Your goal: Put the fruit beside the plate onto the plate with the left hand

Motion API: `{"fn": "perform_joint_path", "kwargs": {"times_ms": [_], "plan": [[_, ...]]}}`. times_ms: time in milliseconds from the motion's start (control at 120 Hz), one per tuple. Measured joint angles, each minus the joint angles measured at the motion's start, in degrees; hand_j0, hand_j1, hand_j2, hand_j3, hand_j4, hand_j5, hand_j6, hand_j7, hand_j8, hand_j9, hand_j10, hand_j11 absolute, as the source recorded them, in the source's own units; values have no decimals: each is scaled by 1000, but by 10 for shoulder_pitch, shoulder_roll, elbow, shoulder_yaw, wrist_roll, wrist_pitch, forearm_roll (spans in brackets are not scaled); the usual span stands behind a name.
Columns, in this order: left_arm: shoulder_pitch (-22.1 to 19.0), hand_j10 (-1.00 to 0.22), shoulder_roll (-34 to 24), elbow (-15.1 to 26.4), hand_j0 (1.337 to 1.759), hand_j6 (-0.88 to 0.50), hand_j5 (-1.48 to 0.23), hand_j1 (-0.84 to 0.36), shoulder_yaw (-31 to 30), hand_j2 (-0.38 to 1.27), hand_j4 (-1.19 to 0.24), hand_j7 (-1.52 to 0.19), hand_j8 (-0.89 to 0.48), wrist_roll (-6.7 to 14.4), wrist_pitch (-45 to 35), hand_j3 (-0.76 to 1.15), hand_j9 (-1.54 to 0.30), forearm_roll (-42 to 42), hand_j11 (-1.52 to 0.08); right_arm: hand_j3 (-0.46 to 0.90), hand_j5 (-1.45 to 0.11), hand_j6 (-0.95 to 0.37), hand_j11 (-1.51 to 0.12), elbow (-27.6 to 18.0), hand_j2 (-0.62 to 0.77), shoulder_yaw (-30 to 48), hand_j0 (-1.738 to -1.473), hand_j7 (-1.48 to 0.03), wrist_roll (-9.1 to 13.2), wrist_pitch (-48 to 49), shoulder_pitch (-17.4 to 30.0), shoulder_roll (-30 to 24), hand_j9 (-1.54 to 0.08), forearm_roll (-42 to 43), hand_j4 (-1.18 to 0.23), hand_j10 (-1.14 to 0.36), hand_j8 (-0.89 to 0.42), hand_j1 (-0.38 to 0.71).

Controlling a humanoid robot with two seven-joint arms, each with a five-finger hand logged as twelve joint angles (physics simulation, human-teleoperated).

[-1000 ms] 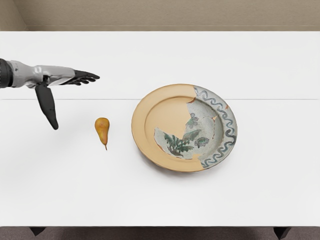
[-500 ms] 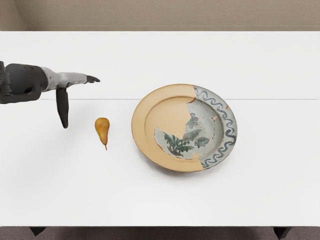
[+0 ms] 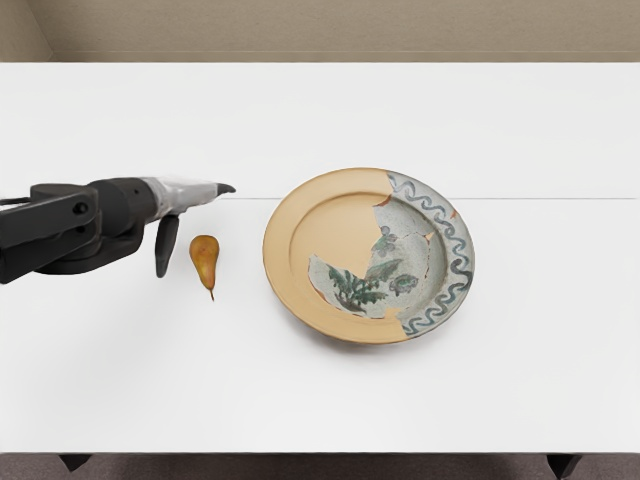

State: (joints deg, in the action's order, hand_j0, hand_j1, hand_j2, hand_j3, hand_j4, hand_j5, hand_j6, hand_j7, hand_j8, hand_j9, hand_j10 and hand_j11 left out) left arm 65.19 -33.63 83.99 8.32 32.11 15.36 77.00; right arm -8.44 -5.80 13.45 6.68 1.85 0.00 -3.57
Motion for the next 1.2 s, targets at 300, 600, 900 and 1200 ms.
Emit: {"fn": "perform_joint_path", "kwargs": {"times_ms": [300, 600, 900, 1200], "plan": [[-24, -33, -7, 33, 1658, -35, -39, 315, -15, 8, -34, -39, -34, 0, -35, 0, -39, 11, -39, 0, 0, 0, 0, 0, 0, 0, -1658, 0, 0, 0, 0, 0, 0, -1, 0, 0, 0, -349], [-50, -116, -6, 48, 1658, -118, -147, 216, -17, 25, -116, -147, -117, 1, -94, 0, -146, 50, -146, 0, 0, 0, 0, 0, 0, 0, -1658, 0, 0, 0, 1, 0, 0, -1, 0, 0, 0, -349], [-66, -216, -7, 52, 1658, -218, -276, 97, -17, 45, -216, -276, -217, -1, -116, 0, -276, 60, -276, 0, 0, 0, 0, 0, 0, 0, -1658, 0, 0, 1, 1, 0, 0, 0, 0, 0, 0, -349], [-66, -305, -6, 53, 1658, -307, -393, -11, -17, 64, -306, -393, -307, 0, -96, 0, -393, 57, -393, 0, 0, 0, 0, 0, 0, 0, -1658, 0, 0, 1, 1, 0, 0, 0, 0, 0, 0, -349]]}}
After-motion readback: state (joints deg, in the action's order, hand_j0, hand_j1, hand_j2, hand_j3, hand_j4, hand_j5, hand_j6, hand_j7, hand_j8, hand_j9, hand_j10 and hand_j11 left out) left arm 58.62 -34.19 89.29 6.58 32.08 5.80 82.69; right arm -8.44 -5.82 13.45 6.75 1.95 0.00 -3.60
